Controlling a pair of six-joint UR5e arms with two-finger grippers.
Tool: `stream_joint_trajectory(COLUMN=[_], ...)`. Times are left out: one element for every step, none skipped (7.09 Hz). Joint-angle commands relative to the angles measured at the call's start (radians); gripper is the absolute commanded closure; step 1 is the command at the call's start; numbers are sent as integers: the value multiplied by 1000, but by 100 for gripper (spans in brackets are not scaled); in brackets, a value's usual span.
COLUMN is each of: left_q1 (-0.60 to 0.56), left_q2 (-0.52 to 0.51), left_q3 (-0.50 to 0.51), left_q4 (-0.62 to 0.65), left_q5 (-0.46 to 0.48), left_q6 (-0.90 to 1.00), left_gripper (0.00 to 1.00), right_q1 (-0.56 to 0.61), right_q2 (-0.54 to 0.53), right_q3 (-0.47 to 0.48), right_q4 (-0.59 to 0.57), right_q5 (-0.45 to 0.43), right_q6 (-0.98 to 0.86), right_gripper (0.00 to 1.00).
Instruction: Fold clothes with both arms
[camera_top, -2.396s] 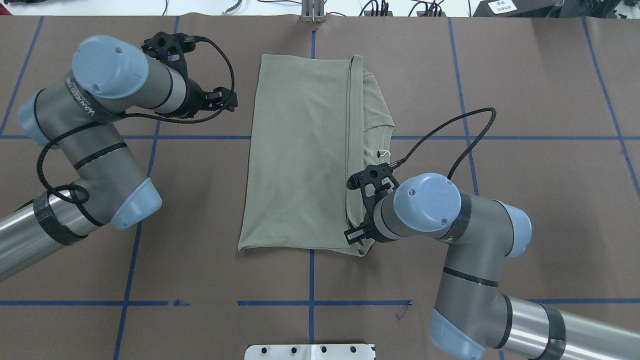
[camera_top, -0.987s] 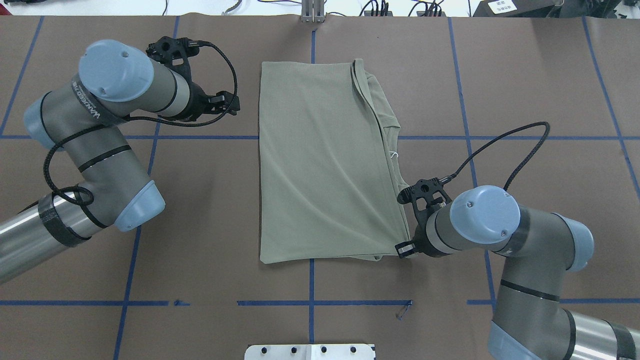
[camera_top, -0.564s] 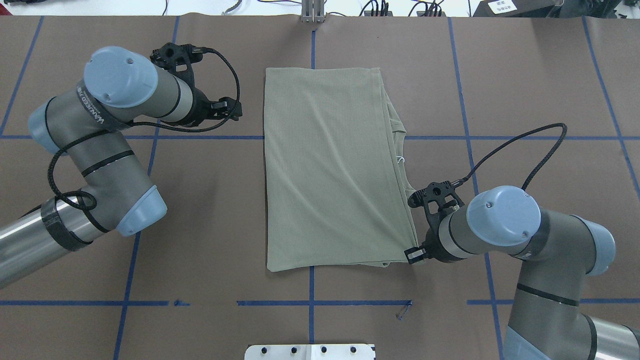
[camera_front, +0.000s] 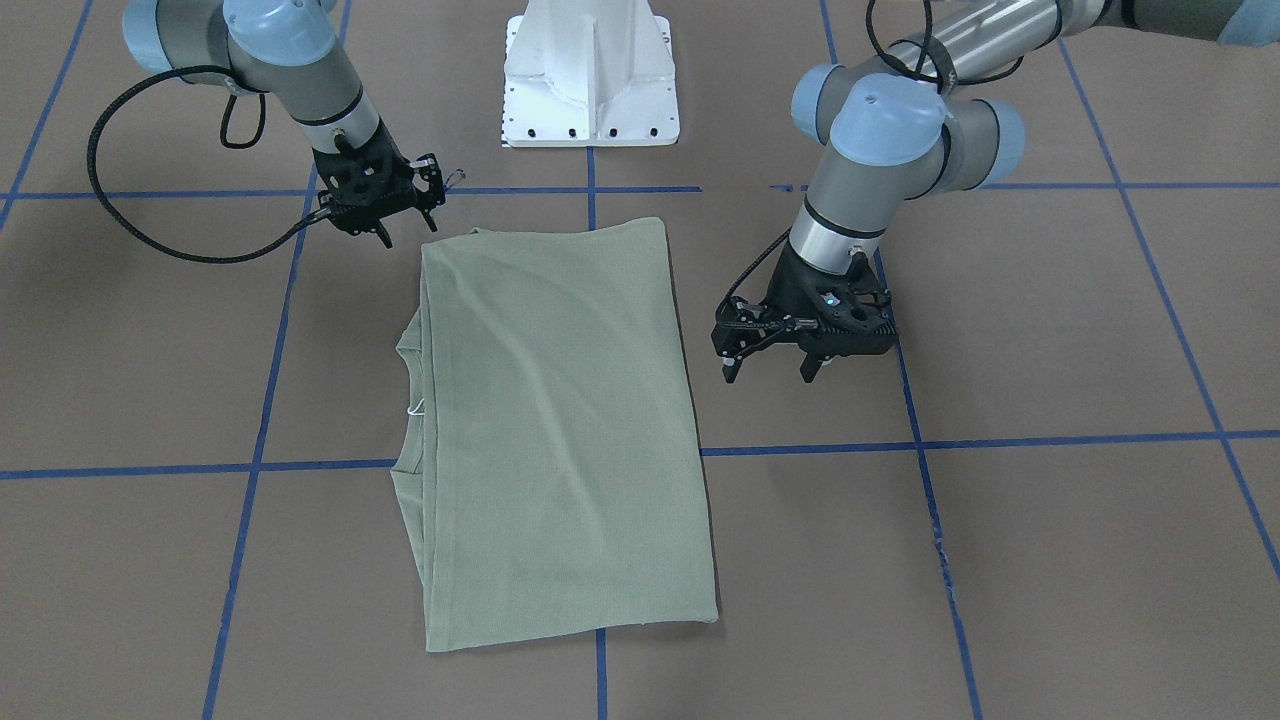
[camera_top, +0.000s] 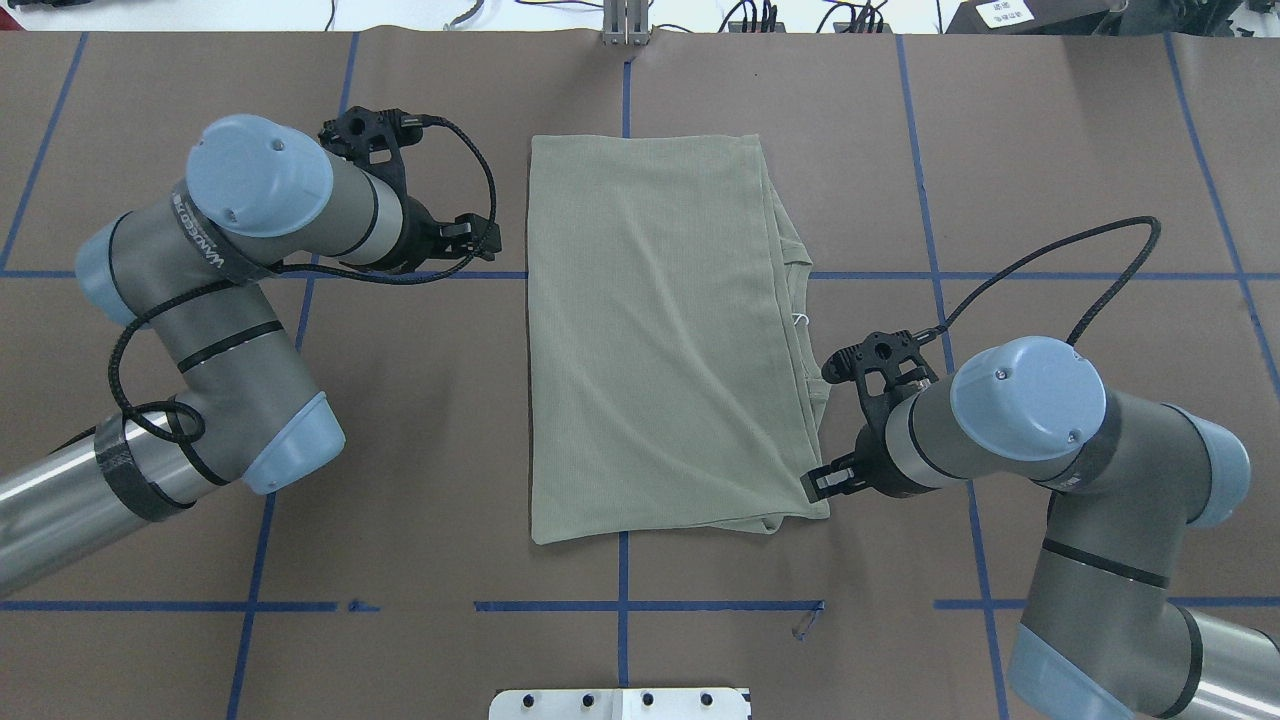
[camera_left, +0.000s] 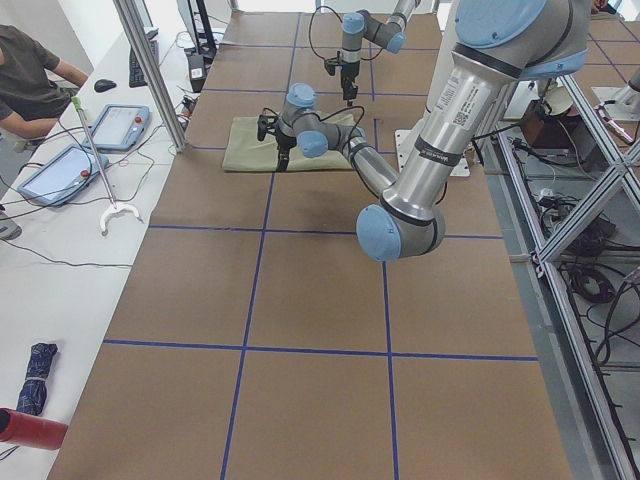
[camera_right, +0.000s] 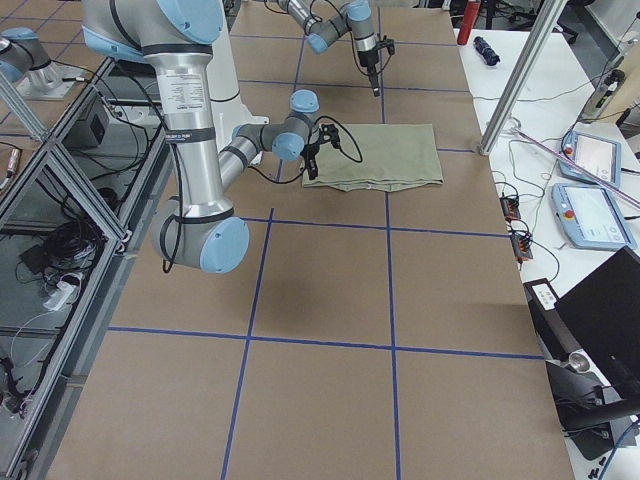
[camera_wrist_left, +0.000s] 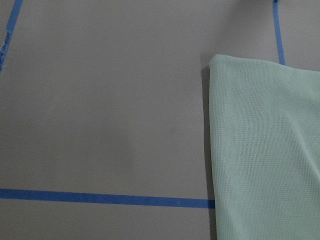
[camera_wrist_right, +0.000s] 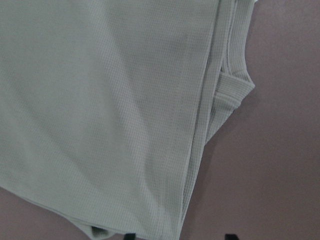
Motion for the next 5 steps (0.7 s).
stream_joint_trajectory(left_q1=[132,190,239,287,321], left_q2=[-1,0,0,5,3], left_q3=[-25,-81,-90,-85,-65], left_q4=[-3,2,8,9,11], left_q5=[-7,-4,4,9,50], left_q6=[-235,-322,-410,-497,-550], left_gripper=[0,0,0,1,2], right_q1=[35,44,47,47,48], right_q2=[23,25,25,26,26], right_q3=[3,9,15,15,15], right_q4=[0,0,0,0,0], right_q5=[20,26,27,27,25], right_q6=[26,30,40,43,43], right_gripper=[0,0,0,0,0])
